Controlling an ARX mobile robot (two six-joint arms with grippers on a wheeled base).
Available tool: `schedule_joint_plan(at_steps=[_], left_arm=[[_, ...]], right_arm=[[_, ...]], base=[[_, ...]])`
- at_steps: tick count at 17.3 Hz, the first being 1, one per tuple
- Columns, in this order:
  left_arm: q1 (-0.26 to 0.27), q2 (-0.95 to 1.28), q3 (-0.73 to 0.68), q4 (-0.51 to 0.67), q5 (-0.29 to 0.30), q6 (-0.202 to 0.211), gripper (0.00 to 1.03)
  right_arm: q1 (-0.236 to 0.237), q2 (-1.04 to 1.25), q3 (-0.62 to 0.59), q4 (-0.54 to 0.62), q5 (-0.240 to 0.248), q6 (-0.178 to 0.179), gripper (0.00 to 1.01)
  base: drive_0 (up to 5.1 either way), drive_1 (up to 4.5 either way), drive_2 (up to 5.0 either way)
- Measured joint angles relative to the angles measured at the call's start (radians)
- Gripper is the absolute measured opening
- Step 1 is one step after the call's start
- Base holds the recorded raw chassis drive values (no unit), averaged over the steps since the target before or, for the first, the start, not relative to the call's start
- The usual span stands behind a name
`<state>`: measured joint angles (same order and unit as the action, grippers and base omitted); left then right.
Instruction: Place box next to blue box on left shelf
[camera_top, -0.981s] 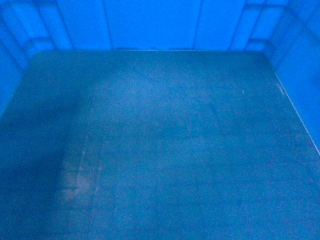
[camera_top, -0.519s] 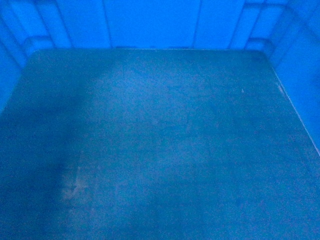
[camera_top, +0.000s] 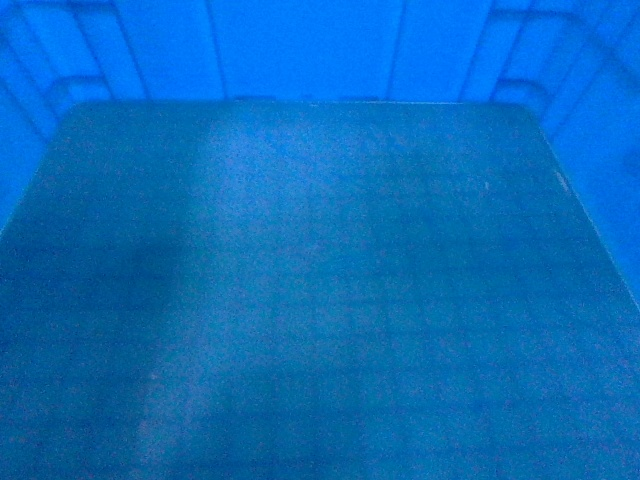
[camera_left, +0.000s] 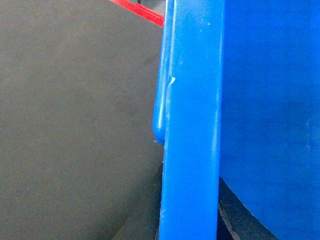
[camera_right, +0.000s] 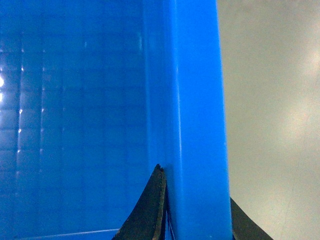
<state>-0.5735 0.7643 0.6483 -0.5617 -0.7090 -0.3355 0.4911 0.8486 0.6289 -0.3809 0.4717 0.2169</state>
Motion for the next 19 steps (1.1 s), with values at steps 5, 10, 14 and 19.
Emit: schedule_joint_plan(at_steps=[5, 10, 14, 19], left_arm=[[0.000, 0.000, 0.000, 0.000, -0.001, 0.000, 0.13], [0.000, 0.001, 0.000, -0.001, 0.000, 0.000, 0.13], [0.000, 0.001, 0.000, 0.000, 0.000, 0.000, 0.13], [0.000, 0.001, 0.000, 0.000, 0.000, 0.000, 0.13]], right_arm=[[0.000, 0.000, 0.000, 0.002, 0.000, 0.000, 0.13], [0.000, 0.000, 0.000, 0.000, 0.000, 0.000, 0.13], [0.000, 0.000, 0.000, 0.000, 0.000, 0.000, 0.13], [0.000, 0.000, 0.000, 0.000, 0.000, 0.000, 0.13]], base=[[-1.6, -1.60, -1.6], [-1.6, -1.63, -1.6], [-1.6, -1.62, -1.6], [-1.6, -1.57, -1.6]])
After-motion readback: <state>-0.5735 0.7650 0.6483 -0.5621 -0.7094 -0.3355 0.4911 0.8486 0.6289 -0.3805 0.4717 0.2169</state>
